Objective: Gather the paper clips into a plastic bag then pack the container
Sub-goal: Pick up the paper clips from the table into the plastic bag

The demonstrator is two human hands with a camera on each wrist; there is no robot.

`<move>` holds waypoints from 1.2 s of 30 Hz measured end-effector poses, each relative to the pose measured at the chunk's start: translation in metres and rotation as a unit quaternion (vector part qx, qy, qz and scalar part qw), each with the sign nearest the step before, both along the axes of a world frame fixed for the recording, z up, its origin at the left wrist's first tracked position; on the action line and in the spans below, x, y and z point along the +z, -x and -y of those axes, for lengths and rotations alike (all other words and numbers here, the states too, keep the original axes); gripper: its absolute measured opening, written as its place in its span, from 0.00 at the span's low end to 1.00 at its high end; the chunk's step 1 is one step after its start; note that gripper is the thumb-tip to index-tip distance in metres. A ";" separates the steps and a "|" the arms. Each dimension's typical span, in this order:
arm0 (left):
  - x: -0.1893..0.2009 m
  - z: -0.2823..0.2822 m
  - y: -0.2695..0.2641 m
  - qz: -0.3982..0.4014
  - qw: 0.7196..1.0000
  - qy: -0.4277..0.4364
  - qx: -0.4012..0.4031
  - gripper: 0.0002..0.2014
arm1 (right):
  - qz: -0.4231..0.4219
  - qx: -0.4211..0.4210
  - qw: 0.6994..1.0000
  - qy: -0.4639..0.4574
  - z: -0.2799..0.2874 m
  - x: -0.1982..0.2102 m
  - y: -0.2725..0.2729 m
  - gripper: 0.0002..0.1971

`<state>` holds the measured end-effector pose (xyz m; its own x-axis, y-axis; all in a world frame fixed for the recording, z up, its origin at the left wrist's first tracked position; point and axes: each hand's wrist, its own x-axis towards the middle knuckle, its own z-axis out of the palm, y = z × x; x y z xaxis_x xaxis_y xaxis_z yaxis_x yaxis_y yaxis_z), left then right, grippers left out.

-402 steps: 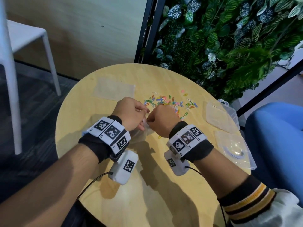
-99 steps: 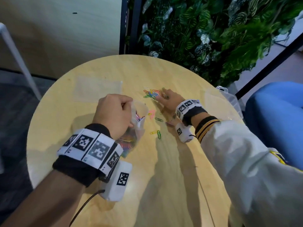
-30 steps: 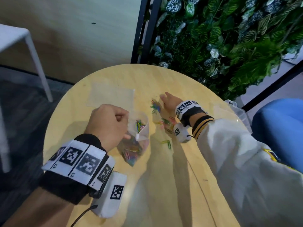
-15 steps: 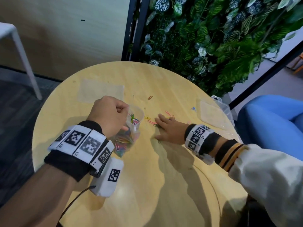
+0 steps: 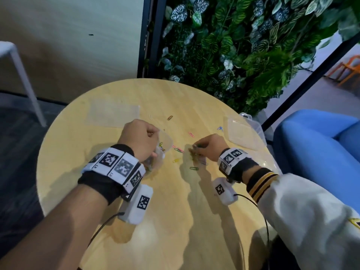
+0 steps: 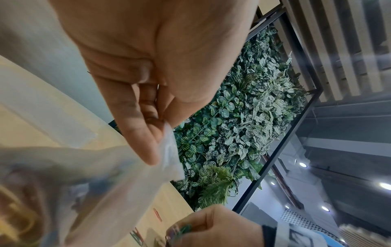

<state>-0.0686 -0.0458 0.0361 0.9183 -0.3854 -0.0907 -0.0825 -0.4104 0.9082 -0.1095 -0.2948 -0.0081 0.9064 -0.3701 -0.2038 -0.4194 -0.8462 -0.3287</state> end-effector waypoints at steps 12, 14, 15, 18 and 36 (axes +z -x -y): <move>-0.007 0.008 -0.008 0.005 1.000 -0.004 0.020 0.13 | 0.046 -0.130 0.755 -0.641 -0.076 0.051 -0.020 0.15; -0.009 0.007 -0.010 0.000 0.999 0.000 0.033 0.12 | 0.022 -0.114 0.780 -0.614 -0.085 0.046 -0.022 0.12; -0.009 0.006 -0.011 -0.004 0.999 0.005 0.039 0.11 | 0.012 -0.106 0.798 -0.593 -0.089 0.045 -0.023 0.10; -0.012 0.005 -0.012 -0.007 0.999 0.009 0.046 0.09 | -0.010 -0.082 0.848 -0.524 -0.093 0.048 -0.025 0.05; -0.019 -0.006 -0.018 0.009 0.999 0.005 0.044 0.11 | -0.015 0.215 0.967 -0.139 -0.074 0.091 -0.077 0.06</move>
